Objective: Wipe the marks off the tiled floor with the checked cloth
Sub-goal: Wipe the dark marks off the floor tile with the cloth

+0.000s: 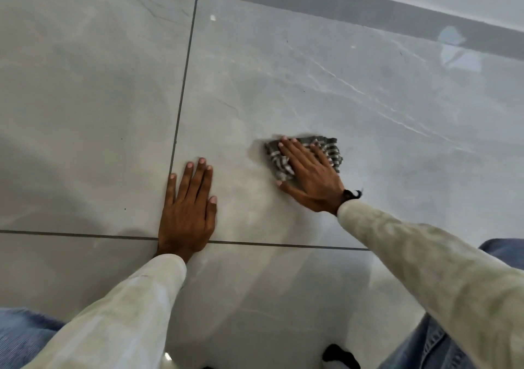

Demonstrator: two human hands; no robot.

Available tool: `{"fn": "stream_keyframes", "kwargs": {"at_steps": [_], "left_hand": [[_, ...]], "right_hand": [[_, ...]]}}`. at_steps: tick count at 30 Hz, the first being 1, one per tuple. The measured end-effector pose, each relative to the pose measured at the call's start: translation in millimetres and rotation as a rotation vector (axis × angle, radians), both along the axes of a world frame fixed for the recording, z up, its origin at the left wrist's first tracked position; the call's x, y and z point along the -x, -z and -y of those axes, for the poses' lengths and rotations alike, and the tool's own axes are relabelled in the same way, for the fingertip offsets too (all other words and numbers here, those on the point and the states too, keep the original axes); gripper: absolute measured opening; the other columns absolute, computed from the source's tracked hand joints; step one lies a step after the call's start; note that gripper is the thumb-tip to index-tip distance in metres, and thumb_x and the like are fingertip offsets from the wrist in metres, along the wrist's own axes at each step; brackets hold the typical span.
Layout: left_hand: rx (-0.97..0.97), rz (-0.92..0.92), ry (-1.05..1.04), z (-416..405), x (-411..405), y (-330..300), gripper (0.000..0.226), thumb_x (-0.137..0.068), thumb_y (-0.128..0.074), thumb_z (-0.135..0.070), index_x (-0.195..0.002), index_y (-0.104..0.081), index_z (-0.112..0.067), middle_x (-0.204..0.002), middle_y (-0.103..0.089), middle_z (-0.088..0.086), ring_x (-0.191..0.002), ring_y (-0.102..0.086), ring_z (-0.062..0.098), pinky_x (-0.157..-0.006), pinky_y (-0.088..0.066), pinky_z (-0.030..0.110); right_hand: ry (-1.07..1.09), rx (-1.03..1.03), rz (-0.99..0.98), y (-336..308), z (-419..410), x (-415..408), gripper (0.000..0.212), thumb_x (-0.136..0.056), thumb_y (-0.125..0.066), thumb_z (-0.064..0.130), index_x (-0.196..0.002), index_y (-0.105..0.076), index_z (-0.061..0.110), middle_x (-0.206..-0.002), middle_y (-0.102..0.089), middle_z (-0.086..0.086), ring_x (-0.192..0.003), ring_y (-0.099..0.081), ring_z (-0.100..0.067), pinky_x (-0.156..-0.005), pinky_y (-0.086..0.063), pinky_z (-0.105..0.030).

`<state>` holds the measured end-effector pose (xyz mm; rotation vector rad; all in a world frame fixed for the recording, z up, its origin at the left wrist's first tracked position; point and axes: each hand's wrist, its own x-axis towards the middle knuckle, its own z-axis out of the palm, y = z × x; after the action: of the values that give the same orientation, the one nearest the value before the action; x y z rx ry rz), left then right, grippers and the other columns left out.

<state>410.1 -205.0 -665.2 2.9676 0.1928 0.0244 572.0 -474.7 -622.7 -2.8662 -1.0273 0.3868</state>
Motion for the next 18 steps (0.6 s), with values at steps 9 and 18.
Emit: {"fn": "stream_keyframes", "kwargs": {"at_steps": [9,18], "left_hand": [[0.005,-0.010,0.007,0.3,0.8,-0.9,0.068,-0.109,-0.030,-0.032,-0.173,-0.013,-0.013,-0.184,-0.010,0.007,-0.171,-0.009,0.026,-0.138,-0.015,0.055],[0.014,-0.063,0.005,-0.2,-0.8,-2.5,0.069,-0.109,-0.031,-0.032,-0.173,-0.011,-0.014,-0.184,-0.009,0.005,-0.171,-0.008,0.025,-0.137,-0.016,0.056]], "right_hand": [[0.067,-0.033,-0.009,4.8,-57.1,5.9,0.087,-0.101,-0.040,0.068,-0.169,-0.022,0.018,-0.179,-0.019,0.000,-0.166,-0.015,-0.016,-0.135,-0.012,-0.051],[0.332,-0.063,0.006,13.9,-35.9,-1.1,0.080,-0.105,-0.044,0.059,-0.169,-0.021,0.018,-0.179,-0.018,0.000,-0.166,-0.015,-0.018,-0.134,-0.012,-0.051]]}}
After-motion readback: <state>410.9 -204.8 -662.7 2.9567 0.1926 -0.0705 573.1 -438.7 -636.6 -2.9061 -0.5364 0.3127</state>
